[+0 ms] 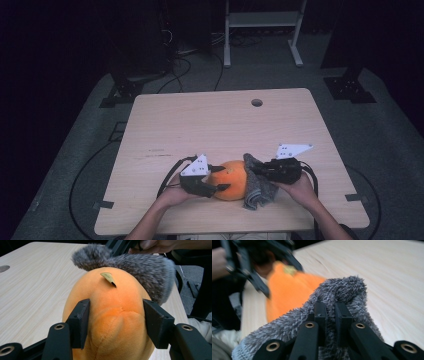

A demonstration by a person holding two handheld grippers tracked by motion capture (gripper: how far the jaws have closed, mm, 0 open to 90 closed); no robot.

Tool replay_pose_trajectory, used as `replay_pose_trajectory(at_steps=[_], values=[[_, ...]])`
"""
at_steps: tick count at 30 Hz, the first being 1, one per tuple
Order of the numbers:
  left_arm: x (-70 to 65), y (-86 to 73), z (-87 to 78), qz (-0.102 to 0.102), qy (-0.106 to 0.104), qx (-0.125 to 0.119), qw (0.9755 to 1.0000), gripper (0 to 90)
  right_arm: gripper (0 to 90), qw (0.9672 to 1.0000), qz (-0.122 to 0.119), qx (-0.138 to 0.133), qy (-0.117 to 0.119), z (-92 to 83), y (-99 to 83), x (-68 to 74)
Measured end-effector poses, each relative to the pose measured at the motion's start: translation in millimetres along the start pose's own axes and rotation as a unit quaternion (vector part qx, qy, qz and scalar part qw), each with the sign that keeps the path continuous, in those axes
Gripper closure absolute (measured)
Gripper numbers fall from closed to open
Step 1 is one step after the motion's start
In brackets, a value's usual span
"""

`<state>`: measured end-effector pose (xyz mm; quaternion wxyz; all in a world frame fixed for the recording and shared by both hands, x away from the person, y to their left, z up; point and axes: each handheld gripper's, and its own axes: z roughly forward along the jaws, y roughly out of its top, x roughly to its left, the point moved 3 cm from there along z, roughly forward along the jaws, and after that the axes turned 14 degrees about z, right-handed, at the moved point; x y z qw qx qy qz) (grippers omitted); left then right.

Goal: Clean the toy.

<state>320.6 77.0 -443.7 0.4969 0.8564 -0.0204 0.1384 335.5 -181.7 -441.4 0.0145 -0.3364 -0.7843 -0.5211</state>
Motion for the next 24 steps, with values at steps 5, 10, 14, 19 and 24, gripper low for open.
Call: replay_pose_trajectory(at_steps=[5, 10, 14, 19, 24], values=[[-0.9, -1.1, 0.6, 0.000, -0.002, -0.008, 1.0000, 41.7, 81.7, 0.9994, 0.030, 0.011, -0.013, -11.9, -13.2, -12.3], [-4.0, 1.8, 4.3, 0.008, -0.006, -0.009, 0.9999, 41.7, 81.6, 0.9994, 0.014, -0.021, 0.024, -9.9, 6.2, 3.9], [-3.0, -1.3, 3.0, 0.001, -0.007, -0.009, 0.9999, 41.5, 81.4, 0.9999, 0.006, 0.009, 0.009, 2.7, 4.8, 1.1], [-3.9, -0.9, 3.1, 0.003, -0.011, -0.012, 0.9999, 41.6, 81.6, 0.9991, 0.029, 0.027, -0.017, -4.8, -6.2, -10.2], [-4.2, -1.0, 3.8, 0.004, -0.018, -0.011, 0.9998, 41.6, 81.7, 0.9994, 0.032, -0.009, 0.012, -7.2, 6.8, -2.0]])
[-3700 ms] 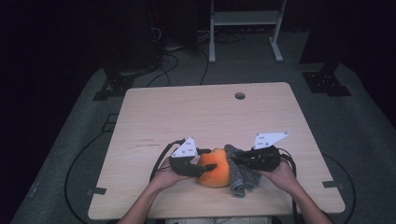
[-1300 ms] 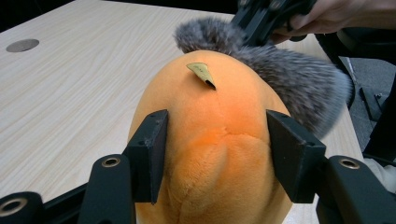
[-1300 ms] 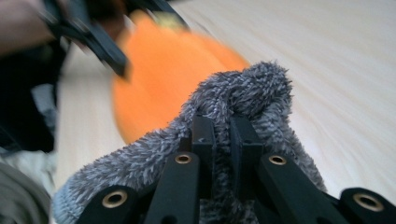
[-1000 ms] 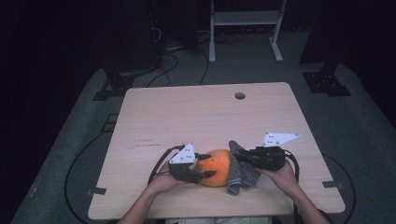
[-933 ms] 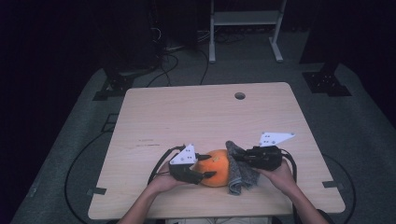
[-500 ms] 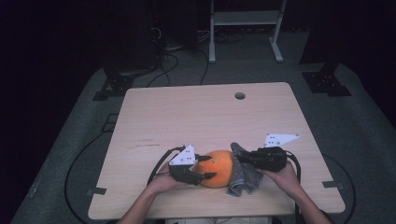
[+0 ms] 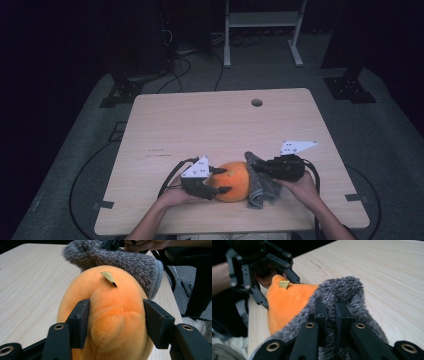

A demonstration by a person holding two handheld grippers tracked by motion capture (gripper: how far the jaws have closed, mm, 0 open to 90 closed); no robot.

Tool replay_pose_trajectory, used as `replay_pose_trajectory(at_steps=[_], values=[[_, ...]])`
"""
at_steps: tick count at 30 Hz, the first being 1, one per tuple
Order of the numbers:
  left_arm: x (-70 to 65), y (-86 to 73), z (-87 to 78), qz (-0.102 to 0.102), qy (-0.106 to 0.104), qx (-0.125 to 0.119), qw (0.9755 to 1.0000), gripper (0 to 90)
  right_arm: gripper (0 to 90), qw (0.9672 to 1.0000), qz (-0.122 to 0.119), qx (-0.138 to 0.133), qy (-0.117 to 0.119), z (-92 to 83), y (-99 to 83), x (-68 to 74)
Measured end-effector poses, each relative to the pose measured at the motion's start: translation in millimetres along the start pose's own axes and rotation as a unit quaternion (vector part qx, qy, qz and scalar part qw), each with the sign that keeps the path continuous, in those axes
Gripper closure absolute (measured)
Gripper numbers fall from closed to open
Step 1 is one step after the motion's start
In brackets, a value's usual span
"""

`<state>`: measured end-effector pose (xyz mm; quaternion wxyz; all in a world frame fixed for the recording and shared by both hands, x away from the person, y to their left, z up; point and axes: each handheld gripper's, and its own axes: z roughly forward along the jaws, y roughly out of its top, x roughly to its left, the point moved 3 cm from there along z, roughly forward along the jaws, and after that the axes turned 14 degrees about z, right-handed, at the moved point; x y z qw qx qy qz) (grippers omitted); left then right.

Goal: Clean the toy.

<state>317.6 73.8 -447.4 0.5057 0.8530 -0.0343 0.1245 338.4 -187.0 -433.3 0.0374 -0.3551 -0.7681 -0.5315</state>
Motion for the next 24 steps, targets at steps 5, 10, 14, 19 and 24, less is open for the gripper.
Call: replay_pose_trajectory(at_steps=[5, 10, 14, 19, 24], values=[[0.1, -1.6, -1.9, 0.000, 0.000, 0.002, 1.0000, 41.6, 81.9, 0.9992, -0.014, 0.027, -0.025, 11.7, -2.3, -4.1], [-0.2, -1.5, -0.7, 0.003, -0.007, -0.002, 1.0000, 41.6, 81.9, 0.9971, -0.016, 0.045, -0.059, 0.3, -8.8, -10.1], [-1.6, -0.2, -0.2, 0.010, -0.010, 0.001, 0.9999, 41.5, 81.8, 0.9992, -0.007, 0.021, -0.033, -1.9, -1.1, -7.3], [-2.4, -1.1, -1.2, 0.007, -0.016, -0.004, 0.9998, 41.0, 81.8, 0.9977, 0.001, 0.047, -0.050, 7.7, -9.9, -13.6], [-1.2, -2.6, -2.8, 0.005, -0.022, -0.009, 0.9997, 40.9, 81.8, 0.9968, -0.001, 0.049, -0.063, -3.7, -17.0, -12.2]])
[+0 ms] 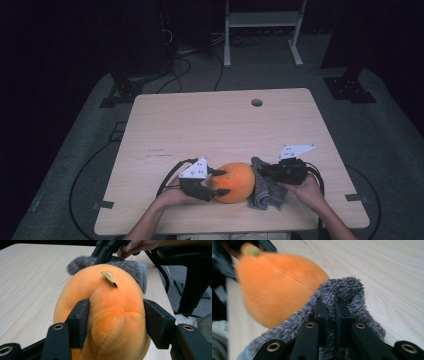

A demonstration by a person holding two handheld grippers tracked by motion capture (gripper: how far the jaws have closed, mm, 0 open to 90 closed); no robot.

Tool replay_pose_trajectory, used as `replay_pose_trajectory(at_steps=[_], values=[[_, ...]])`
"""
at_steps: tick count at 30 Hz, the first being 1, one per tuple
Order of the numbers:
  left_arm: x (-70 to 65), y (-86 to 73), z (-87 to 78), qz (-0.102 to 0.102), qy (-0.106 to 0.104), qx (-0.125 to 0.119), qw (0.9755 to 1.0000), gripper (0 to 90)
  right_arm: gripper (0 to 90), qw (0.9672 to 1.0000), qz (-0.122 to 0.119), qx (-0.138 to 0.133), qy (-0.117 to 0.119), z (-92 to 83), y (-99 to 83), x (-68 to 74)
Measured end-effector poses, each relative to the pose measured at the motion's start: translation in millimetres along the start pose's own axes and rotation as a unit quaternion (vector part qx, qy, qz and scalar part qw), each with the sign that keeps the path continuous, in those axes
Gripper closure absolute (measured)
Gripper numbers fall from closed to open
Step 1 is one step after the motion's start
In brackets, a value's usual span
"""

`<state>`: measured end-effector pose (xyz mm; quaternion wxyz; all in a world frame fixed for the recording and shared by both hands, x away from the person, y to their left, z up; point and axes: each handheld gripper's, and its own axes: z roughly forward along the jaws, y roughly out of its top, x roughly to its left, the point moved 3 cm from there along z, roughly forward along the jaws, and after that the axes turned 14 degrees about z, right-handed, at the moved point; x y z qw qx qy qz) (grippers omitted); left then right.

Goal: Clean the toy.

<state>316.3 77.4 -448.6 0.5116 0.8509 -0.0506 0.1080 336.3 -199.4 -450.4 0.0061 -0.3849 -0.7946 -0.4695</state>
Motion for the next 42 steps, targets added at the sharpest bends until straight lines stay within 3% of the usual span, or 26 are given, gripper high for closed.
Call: replay_pose_trajectory(at_steps=[4, 6, 10, 14, 19, 23, 28, 30, 33, 36, 37, 42], values=[[0.0, 0.4, 0.7, 0.000, -0.002, -0.001, 1.0000, 40.8, 81.7, 0.9993, -0.010, -0.027, 0.025, -9.8, 8.1, 11.6], [-0.1, 0.2, -0.2, 0.000, -0.004, 0.001, 1.0000, 40.8, 81.7, 0.9990, -0.017, -0.028, 0.030, -7.9, 11.7, 16.1], [0.2, -0.6, -1.1, -0.001, -0.004, 0.002, 1.0000, 40.7, 81.7, 0.9996, -0.027, -0.001, 0.011, 4.8, 3.9, 14.0], [1.1, -0.9, -1.4, -0.005, -0.007, -0.001, 1.0000, 40.5, 81.7, 0.9998, -0.013, 0.011, -0.008, 3.7, -4.0, 9.3], [1.9, 1.5, 0.8, -0.007, -0.003, 0.004, 1.0000, 40.5, 81.8, 0.9987, -0.024, -0.033, 0.030, -12.7, 6.1, 26.9], [1.2, 3.6, 2.5, -0.002, 0.001, 0.008, 1.0000, 40.5, 81.7, 0.9966, -0.047, -0.045, 0.051, -11.0, 16.7, 43.4], [1.6, 2.2, 1.7, -0.011, 0.006, 0.005, 0.9999, 40.2, 81.9, 0.9984, -0.042, -0.021, 0.030, 1.2, 6.6, 34.3], [2.9, 2.7, 1.9, -0.012, 0.004, 0.005, 0.9999, 40.1, 81.9, 0.9993, -0.032, -0.014, 0.009, -1.4, 3.1, 28.3], [3.7, 3.9, 3.6, -0.013, 0.007, 0.007, 0.9999, 40.1, 81.9, 0.9984, -0.020, -0.037, 0.038, -8.8, 6.4, 36.6], [3.3, 7.2, 7.4, -0.010, 0.012, 0.010, 0.9998, 40.1, 81.8, 0.9963, -0.051, -0.043, 0.054, -6.4, 17.1, 56.7], [3.1, 7.5, 7.6, -0.008, 0.012, 0.012, 0.9998, 40.0, 81.8, 0.9960, -0.064, -0.038, 0.049, -3.3, 19.2, 59.8], [3.4, 7.0, 7.1, -0.012, 0.014, 0.011, 0.9998, 39.7, 82.0, 0.9971, -0.068, -0.022, 0.026, 2.9, 15.1, 50.9]])
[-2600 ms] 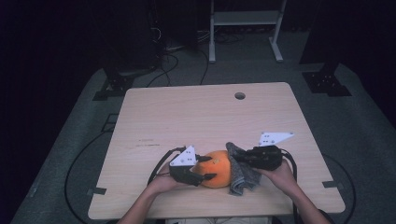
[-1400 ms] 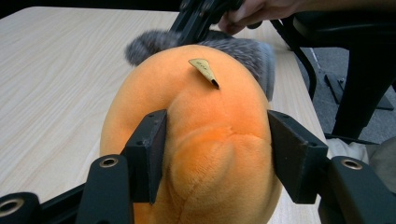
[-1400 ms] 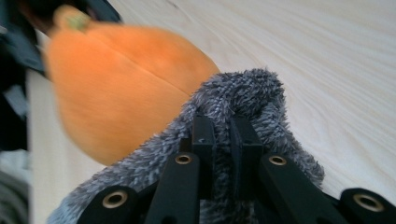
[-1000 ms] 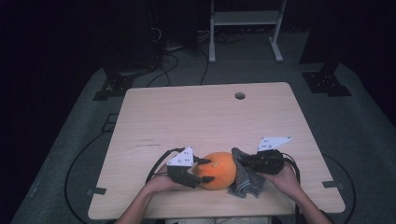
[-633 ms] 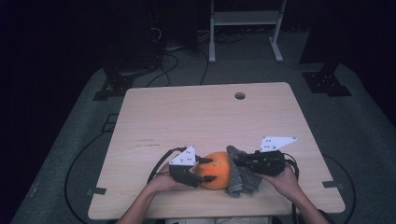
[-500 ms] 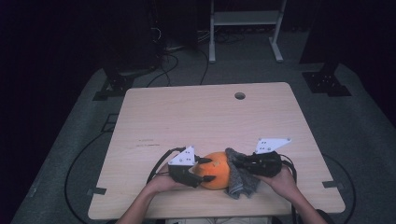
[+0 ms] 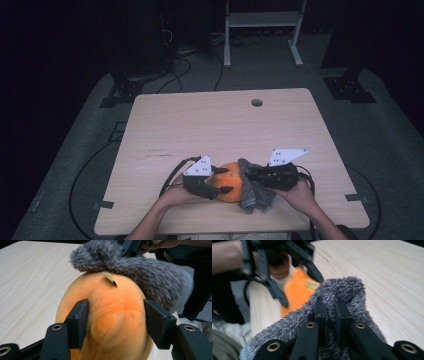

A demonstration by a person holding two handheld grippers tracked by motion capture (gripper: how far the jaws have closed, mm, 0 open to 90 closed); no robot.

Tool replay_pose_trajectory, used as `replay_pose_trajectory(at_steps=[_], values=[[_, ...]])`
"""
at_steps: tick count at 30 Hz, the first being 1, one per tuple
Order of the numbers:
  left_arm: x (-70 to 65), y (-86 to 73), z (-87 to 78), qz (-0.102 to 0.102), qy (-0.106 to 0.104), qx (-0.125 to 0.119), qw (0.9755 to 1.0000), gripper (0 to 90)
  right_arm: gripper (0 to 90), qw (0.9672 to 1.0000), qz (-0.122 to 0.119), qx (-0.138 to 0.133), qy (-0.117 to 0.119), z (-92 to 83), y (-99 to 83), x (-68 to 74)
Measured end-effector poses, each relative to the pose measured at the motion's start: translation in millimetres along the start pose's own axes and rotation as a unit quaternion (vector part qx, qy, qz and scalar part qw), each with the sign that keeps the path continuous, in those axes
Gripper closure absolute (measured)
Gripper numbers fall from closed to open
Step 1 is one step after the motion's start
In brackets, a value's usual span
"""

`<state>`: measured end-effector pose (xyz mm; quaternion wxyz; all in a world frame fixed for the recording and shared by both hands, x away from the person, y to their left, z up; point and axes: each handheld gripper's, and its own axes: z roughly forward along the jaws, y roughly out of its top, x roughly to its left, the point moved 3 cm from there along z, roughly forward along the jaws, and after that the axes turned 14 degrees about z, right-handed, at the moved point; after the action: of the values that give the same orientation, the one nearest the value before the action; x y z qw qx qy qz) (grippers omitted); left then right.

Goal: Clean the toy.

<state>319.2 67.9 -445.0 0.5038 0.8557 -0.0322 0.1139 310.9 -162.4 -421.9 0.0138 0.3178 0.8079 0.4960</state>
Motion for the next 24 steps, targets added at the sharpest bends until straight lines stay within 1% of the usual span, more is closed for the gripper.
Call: replay_pose_trajectory(at_steps=[1, 3, 4, 5, 6, 8, 9, 10, 11, 12, 13, 16, 17, 18, 19, 21, 23, 24], values=[[0.2, 0.1, 0.2, 0.000, 0.001, 0.000, 1.0000, 39.7, 82.0, 1.0000, 0.008, 0.000, -0.002, -1.7, -1.8, -3.2], [0.1, 0.3, 0.5, 0.000, 0.001, -0.001, 1.0000, 39.7, 82.0, 0.9998, 0.016, 0.005, -0.014, -4.8, -5.0, -8.3], [0.2, 0.8, 0.8, 0.002, 0.002, 0.000, 1.0000, 39.8, 82.0, 0.9997, 0.021, 0.003, -0.014, -6.1, -5.1, -9.4], [0.1, 1.1, 1.2, 0.002, 0.003, 0.000, 1.0000, 39.8, 82.0, 0.9996, 0.028, -0.006, -0.008, -8.3, -3.6, -9.1], [-0.4, 1.7, 1.9, 0.002, 0.003, 0.000, 1.0000, 39.8, 82.0, 0.9996, 0.027, -0.011, -0.005, -8.8, -1.8, -7.7], [-1.0, 2.5, 2.7, 0.005, 0.004, 0.003, 1.0000, 39.8, 82.0, 0.9998, 0.015, -0.015, 0.004, -6.2, 4.1, -2.0], [-1.0, 2.4, 2.6, 0.005, 0.004, 0.004, 1.0000, 39.7, 82.0, 0.9999, 0.003, -0.011, -0.003, -1.9, 6.2, 1.0], [-0.7, 2.0, 2.3, 0.003, 0.004, 0.004, 1.0000, 39.6, 82.0, 0.9999, -0.005, -0.007, -0.008, 1.1, 6.4, 1.2], [-0.3, 1.6, 1.7, 0.001, 0.004, 0.003, 1.0000, 39.5, 82.0, 1.0000, -0.004, -0.006, -0.007, 2.4, 5.7, -0.6], [0.0, 1.5, 1.5, 0.000, 0.004, 0.002, 1.0000, 39.5, 82.1, 1.0000, -0.001, -0.006, -0.006, 2.5, 4.1, -3.6], [0.0, 1.7, 1.7, -0.002, 0.004, 0.000, 1.0000, 39.4, 82.0, 0.9999, 0.001, -0.003, -0.011, 1.5, 1.6, -7.2], [-0.5, 2.6, 2.8, 0.002, 0.002, 0.000, 1.0000, 39.5, 81.9, 0.9995, 0.024, 0.001, -0.021, -4.0, -6.0, -17.7], [-1.4, 3.3, 3.6, 0.004, 0.001, 0.000, 1.0000, 39.5, 81.8, 0.9993, 0.036, 0.001, -0.013, -6.0, -8.1, -20.5], [-2.1, 4.0, 4.4, 0.007, 0.001, 0.000, 1.0000, 39.6, 81.9, 0.9988, 0.048, -0.004, 0.002, -8.1, -8.3, -21.6], [-2.4, 4.5, 4.9, 0.007, 0.002, -0.001, 1.0000, 39.5, 81.9, 0.9987, 0.048, -0.011, 0.007, -9.5, -7.0, -20.0], [-3.0, 5.3, 6.0, 0.009, 0.002, 0.000, 1.0000, 39.6, 81.9, 0.9991, 0.033, -0.019, 0.016, -8.5, -0.5, -12.1], [-3.3, 5.5, 5.9, 0.011, 0.003, 0.004, 0.9999, 39.4, 81.9, 0.9997, 0.012, -0.015, 0.014, -4.0, 5.8, -5.8], [-3.6, 5.5, 5.5, 0.009, 0.001, 0.007, 0.9999, 39.3, 81.8, 0.9997, 0.011, -0.013, 0.016, -2.2, 7.7, -4.7]])
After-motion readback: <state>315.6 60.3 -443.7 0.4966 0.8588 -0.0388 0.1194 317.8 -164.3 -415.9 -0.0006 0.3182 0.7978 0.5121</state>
